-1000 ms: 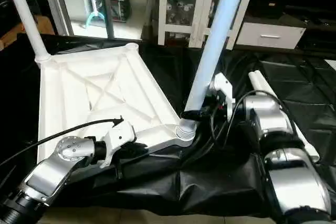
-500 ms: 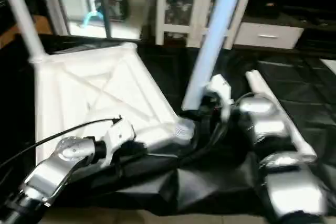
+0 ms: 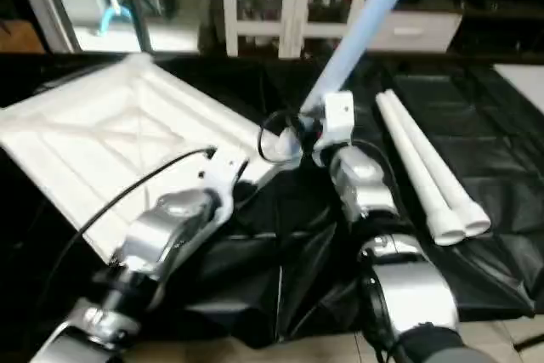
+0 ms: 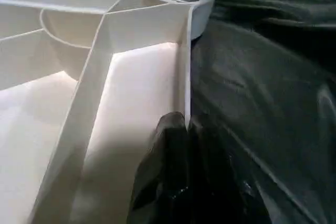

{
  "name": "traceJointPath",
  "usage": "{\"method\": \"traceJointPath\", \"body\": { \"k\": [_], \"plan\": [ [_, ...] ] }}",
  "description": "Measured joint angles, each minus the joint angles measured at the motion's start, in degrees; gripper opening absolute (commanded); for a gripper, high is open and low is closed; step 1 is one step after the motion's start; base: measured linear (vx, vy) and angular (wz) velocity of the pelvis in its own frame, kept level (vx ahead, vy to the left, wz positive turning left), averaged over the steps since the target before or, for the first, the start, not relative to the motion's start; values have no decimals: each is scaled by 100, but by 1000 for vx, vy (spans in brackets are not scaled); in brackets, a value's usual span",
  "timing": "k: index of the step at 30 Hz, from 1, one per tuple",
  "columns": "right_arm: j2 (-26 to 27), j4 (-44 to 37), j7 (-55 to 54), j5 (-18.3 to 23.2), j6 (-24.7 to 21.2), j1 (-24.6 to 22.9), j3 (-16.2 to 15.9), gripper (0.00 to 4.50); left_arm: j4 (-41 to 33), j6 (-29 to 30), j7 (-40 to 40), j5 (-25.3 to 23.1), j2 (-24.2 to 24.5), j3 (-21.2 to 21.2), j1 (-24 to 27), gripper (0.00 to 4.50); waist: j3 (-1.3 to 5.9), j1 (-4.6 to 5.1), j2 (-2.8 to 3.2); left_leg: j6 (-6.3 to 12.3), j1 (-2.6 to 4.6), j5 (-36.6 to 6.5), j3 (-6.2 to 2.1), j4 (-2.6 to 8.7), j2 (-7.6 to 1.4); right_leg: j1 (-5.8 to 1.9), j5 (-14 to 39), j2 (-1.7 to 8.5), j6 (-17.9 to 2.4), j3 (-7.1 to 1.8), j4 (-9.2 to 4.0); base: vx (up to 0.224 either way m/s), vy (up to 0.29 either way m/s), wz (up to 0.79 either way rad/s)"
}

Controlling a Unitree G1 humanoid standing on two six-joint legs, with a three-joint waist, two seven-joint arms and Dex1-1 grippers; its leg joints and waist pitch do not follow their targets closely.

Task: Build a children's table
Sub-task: Insert table leg to table base

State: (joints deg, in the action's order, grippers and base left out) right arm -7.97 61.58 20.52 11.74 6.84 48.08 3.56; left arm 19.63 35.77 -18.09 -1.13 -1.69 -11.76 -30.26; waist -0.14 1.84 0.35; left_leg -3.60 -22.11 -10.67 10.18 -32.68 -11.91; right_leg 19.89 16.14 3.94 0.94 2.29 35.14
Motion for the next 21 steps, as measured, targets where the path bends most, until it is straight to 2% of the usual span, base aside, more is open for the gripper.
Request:
{"method": "traceJointPath", "body": {
  "k": [3,5,8,13,15,19,20,21],
  "plan": [
    [37,13,-44,-98,0,53,-3,183,-1,-17,-46,-92,19,-64,-21,0,-5,-1,-6,6,1,-4,1,5,-7,0,2,-7,-2,-1,-11,0,0,0],
    [31,48,74,-136,-2,88,-20,183,-24,-134,-260,-93,224,-206,-18,0,-14,5,-13,5,3,-3,0,6,-19,3,7,-22,-11,-4,-9,0,0,0],
    [-137,59,1011,-133,-63,88,-77,183,-519,-312,-976,-21,860,-386,315,0,-12,15,-18,1,8,-5,-2,6,-68,-2,19,-62,-32,6,-11,0,0,0],
    [-697,-147,3173,-31,-469,-48,-228,183,-1212,-510,-2103,254,1782,-485,795,0,-9,-77,-18,-3,20,-5,-4,5,-83,-16,29,-72,-50,18,-3,0,0,0],
    [-1023,-307,4064,31,-759,-105,-286,183,-1405,-649,-2652,407,2159,-501,988,0,-8,-143,-7,-4,22,-5,-4,3,-78,-23,29,-68,-50,18,-5,0,0,0],
    [-1616,-623,5719,170,-1059,-357,-500,182,-1459,-915,-3515,617,2672,-582,1071,0,-11,-401,1,-11,48,-2,9,0,-82,-73,35,-63,-57,13,-15,0,0,0],
    [-1808,-775,6205,179,-1178,-444,-648,182,-1493,-991,-3770,694,2779,-656,1113,0,-15,-469,6,-13,63,-3,20,0,-82,-94,42,-57,-64,6,-20,0,0,0],
    [-1896,-835,6471,188,-1251,-498,-697,182,-1507,-1032,-3873,732,2801,-681,1152,0,-15,-504,3,-33,80,-18,34,1,-82,-99,50,-53,-69,-3,-19,0,0,0]
  ]
}}
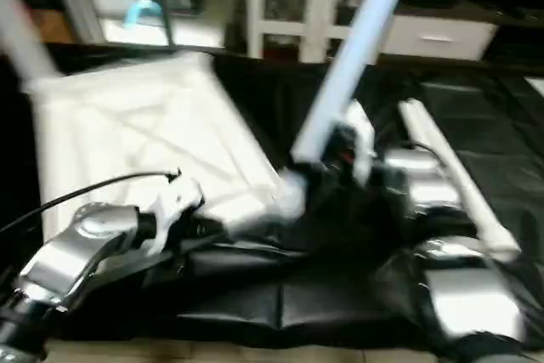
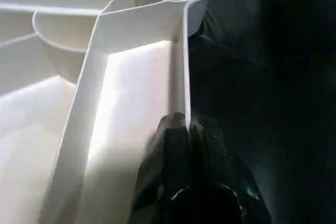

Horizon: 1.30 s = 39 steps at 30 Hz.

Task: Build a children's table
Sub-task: Insert table leg to table base

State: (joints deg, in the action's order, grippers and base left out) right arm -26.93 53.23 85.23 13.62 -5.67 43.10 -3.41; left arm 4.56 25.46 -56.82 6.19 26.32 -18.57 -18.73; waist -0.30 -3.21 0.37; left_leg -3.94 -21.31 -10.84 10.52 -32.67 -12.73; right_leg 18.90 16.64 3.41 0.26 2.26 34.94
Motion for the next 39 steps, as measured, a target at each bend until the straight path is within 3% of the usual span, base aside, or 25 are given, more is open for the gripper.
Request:
{"method": "traceJointPath", "body": {
  "k": [2,7,11,19,22,25,29,33,35,39],
  "plan": [
    [-235,-351,422,80,-168,-118,-328,182,-10,-85,-251,48,62,-114,13,0,-5,-45,-12,-5,18,-4,14,1,-1,-7,9,7,2,-3,0,0,0,0],
    [-616,-1019,580,497,-407,-447,-832,182,-6,-263,-525,66,123,-282,14,0,12,-42,-69,-7,25,-3,19,2,-5,-22,14,6,10,-3,5,0,0,0],
    [-691,-1230,589,596,-383,-587,-886,182,120,-438,-644,56,129,-311,-22,0,27,-27,-93,-10,25,-1,18,1,-5,-25,12,5,14,-3,10,0,0,0],
    [-483,-1248,438,453,618,-957,-649,182,326,-508,-673,3,158,-352,-106,0,59,0,-145,-39,55,14,7,17,-14,-28,14,-4,14,4,22,0,0,0],
    [-362,-1375,97,472,893,-1160,-649,182,383,-508,-616,-38,193,-351,-108,0,57,67,-169,-51,132,20,6,43,-14,-94,18,-6,12,4,9,0,0,0],
    [-210,-1312,-121,471,1017,-1191,-614,182,418,-444,-567,-84,228,-309,-142,0,59,156,-203,-73,147,7,-9,53,-12,-102,26,-10,10,4,10,0,0,0],
    [243,-846,-1164,460,951,-1072,-368,182,435,515,-49,-227,-92,-215,-395,0,65,309,-197,-77,182,9,-21,53,-3,-109,8,-9,-19,-2,17,0,0,0],
    [513,-277,-2605,293,690,-642,-192,182,663,1466,1026,-350,-1023,-1,-678,0,54,401,-162,-77,183,9,-41,47,12,-95,-1,-1,-33,-3,15,0,0,0],
    [664,-37,-3404,199,592,-434,-128,182,817,1907,1692,-356,-1580,219,-805,0,53,422,-155,-77,182,9,-54,47,19,-95,-1,-1,-33,0,18,0,0,0],
    [853,203,-4374,22,576,-218,-40,182,1137,2117,2627,-312,-2327,620,-935,0,58,418,-123,-77,162,9,-59,44,28,-93,-1,0,-34,-3,3,0,0,0]
  ]
}}
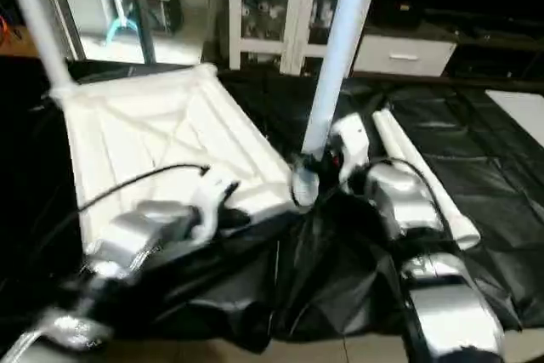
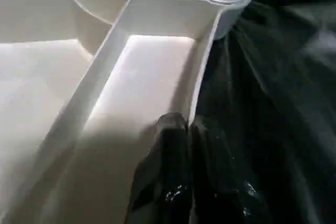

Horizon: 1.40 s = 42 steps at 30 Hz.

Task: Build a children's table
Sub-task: Insert table leg to table base

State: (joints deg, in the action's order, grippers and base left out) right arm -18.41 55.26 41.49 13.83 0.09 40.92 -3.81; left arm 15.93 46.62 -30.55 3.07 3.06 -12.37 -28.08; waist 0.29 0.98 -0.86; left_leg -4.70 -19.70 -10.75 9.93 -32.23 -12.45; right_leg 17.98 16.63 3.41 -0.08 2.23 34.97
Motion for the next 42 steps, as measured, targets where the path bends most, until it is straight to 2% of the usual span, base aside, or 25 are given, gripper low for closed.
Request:
{"method": "traceJointPath", "body": {
  "k": [5,8,12,21,34,35,37,38,39,40,41,42],
  "plan": [
    [442,328,-1518,-210,32,345,138,182,276,99,1123,49,-832,503,-145,0,-7,12,35,1,-45,0,-5,-6,11,32,1,6,2,-5,-2,0,0,0],
    [646,344,-2094,-367,182,408,139,182,276,118,1438,65,-1021,584,-176,0,-12,3,37,2,-83,0,-9,-1,10,68,7,4,12,0,-2,0,0,0],
    [726,343,-2311,-427,345,414,139,182,277,138,1464,157,-1025,697,-214,0,-8,9,45,3,-136,2,-9,-7,8,84,-11,3,42,-1,-2,0,0,0],
    [882,410,-2459,-499,648,414,343,182,253,140,1436,244,-877,663,-256,0,-43,19,70,1,-127,1,-9,3,5,112,-13,1,50,0,-1,0,0,0],
    [864,427,-2187,-562,759,437,462,182,229,140,1191,345,-663,515,-317,0,-61,20,95,-5,-137,5,-7,10,2,100,-13,-3,50,-2,-2,0,0,0],
    [860,431,-2151,-562,793,439,475,238,204,140,1173,348,-641,490,-317,0,-72,19,101,-5,-137,5,-7,11,2,101,-13,-3,50,-3,-1,0,0,0],
    [855,470,-2090,-571,881,439,475,238,148,135,1137,347,-586,439,-317,0,-95,18,104,-5,-138,5,-7,12,2,102,-13,-3,50,-2,-1,0,0,0],
    [879,664,-1989,-620,888,375,452,252,131,83,1138,300,-524,439,-358,0,-126,23,94,-5,-143,5,-7,13,-1,107,-13,-5,50,-1,1,0,0,0],
    [929,723,-1914,-621,1042,186,473,270,96,31,1121,269,-453,440,-406,0,-162,37,96,-18,-174,15,-7,9,-7,138,-20,-9,49,0,4,0,0,0],
    [939,700,-1909,-611,1134,183,479,270,29,23,1069,289,-414,433,-395,0,-179,40,129,-14,-199,14,-3,-7,-7,165,-26,-7,55,-10,11,0,0,0],
    [923,713,-1886,-614,1137,201,479,294,8,-38,1068,262,-405,411,-401,0,-176,45,143,19,-232,35,-3,-13,-2,197,-41,-5,74,-10,12,0,0,0],
    [921,683,-1829,-606,1169,184,510,294,-7,-72,1042,256,-370,396,-401,0,-183,38,132,33,-244,44,-5,-14,-6,207,-55,-9,90,-3,15,0,0,0]
  ]
}}
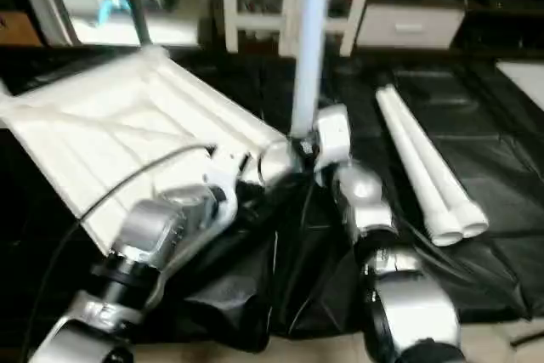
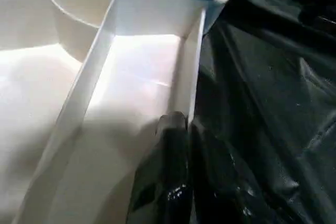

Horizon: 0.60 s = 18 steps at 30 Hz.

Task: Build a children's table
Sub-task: Insert table leg to table base

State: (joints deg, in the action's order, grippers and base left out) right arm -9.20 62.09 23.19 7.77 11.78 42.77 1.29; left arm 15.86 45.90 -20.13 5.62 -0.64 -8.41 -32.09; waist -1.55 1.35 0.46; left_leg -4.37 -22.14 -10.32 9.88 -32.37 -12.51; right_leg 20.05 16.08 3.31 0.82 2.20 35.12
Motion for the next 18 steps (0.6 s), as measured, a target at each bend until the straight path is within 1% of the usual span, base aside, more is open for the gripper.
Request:
{"method": "traceJointPath", "body": {
  "k": [2,3,4,5,6,7,8,9,10,11,13,14,16,18],
  "plan": [
    [-9,-73,248,61,32,-117,52,318,-61,-64,-55,-5,114,-40,0,0,-14,-6,-12,4,-11,-1,-2,0,-8,13,-12,-7,22,6,4,0,0,0],
    [-5,-65,371,62,3,-203,45,318,-86,-113,-64,-25,155,-43,0,0,-20,-6,-6,6,-19,-2,-2,1,-10,23,-13,-8,22,6,5,0,0,0],
    [1,-52,467,66,-2,-331,42,328,-115,-154,-77,-35,203,-44,0,0,-30,-7,1,8,-38,-3,-1,0,-11,41,-12,-8,22,6,10,0,0,0],
    [45,-68,624,83,-6,-518,13,346,-159,-231,-109,-43,261,-58,-3,0,-43,-18,20,14,-83,-5,-3,-15,-10,83,-14,-8,25,6,20,0,0,0],
    [49,-121,745,116,12,-647,2,353,-198,-289,-166,-56,309,-86,-3,0,-66,-34,46,21,-111,-9,-4,-33,-11,102,-18,-8,31,8,26,0,0,0],
    [28,-331,913,188,50,-782,25,361,-226,-370,-273,-75,411,-158,0,0,-86,-52,68,32,-123,-15,-3,-53,-11,108,-19,-5,33,6,34,0,0,0],
    [-28,-505,1093,256,60,-878,33,372,-244,-428,-369,-93,500,-212,2,0,-94,-75,78,49,-133,-26,-1,-83,-9,116,-19,-3,34,3,55,0,0,0],
    [-76,-680,1200,336,60,-958,45,382,-251,-492,-437,-111,566,-265,8,0,-98,-102,79,62,-140,-33,-1,-96,-5,125,-19,-2,34,4,67,0,0,0],
    [-134,-994,1301,424,9,-1080,64,382,-269,-597,-535,-153,663,-357,28,0,-99,-136,82,68,-154,-37,-1,-108,-8,135,-19,-2,34,6,73,0,0,0],
    [-212,-1297,1419,539,-36,-1186,86,397,-312,-718,-645,-195,796,-437,79,0,-103,-164,88,71,-155,-38,-2,-120,-18,135,-19,-4,34,5,81,0,0,0],
    [-358,-1880,1607,747,-268,-1440,182,397,-360,-1026,-861,-296,1043,-636,161,0,-107,-201,99,69,-153,-38,-2,-126,-21,134,-19,-5,34,6,88,0,0,0],
    [-471,-2181,1729,868,-439,-1610,262,397,-393,-1193,-1006,-322,1195,-690,234,0,-107,-234,101,68,-147,-38,-2,-126,-23,132,-18,-5,35,6,92,0,0,0],
    [-702,-2574,1910,1036,-695,-1889,344,397,-427,-1375,-1223,-326,1391,-727,313,0,-109,-304,107,59,-137,-34,-1,-126,-24,127,-19,-5,35,3,99,0,0,0],
    [-861,-2853,2060,1210,-962,-2078,496,397,-432,-1474,-1375,-331,1530,-729,352,0,-113,-323,115,36,-128,-21,-1,-127,-25,125,-26,-4,47,1,111,0,0,0]
  ]
}}
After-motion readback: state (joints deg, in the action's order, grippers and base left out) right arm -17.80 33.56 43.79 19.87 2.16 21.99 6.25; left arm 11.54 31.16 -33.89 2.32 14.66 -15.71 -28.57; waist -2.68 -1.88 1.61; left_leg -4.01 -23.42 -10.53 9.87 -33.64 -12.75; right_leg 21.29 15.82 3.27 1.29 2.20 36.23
